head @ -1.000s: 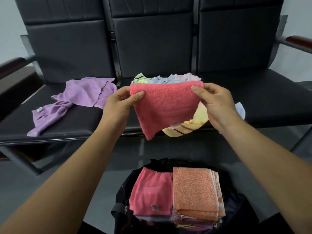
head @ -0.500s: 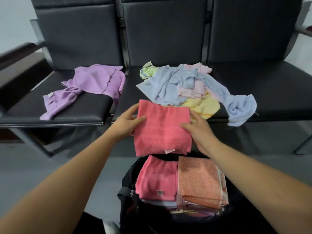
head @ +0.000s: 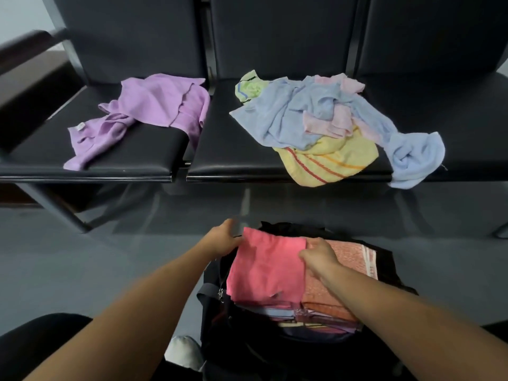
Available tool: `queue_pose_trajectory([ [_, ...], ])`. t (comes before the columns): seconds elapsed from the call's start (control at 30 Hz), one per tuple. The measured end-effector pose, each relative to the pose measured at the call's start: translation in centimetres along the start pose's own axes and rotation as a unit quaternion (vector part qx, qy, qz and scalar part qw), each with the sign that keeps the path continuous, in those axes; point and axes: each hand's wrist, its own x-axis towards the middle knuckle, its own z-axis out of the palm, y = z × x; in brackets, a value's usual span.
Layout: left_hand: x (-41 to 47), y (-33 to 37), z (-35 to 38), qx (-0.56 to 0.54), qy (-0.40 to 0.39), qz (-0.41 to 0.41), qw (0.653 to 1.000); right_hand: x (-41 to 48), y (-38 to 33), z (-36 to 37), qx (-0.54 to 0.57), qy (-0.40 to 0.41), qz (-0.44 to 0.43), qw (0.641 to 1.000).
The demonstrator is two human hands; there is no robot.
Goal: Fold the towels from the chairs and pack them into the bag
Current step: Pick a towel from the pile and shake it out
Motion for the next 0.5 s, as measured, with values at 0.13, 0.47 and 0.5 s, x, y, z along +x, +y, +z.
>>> queue_pose_trajectory([
  [0.13,0.4,1.8,-1.5,0.019,0.009,0.019,1.0,0.3,-4.7,-2.5,-0.021,0.016,-0.039,0.999],
  [0.47,0.1,14.2,-9.3,-0.096,0.126,0.216,0.964,-2.2,-18.5,-12.4,0.078,0.034,-0.172,0.981],
  [0.5,0.5,14.9,-9.7,-0.072,0.144,0.213,0.964,-1.9,-19.0,-13.2,0.059,0.055,-0.18,0.98],
])
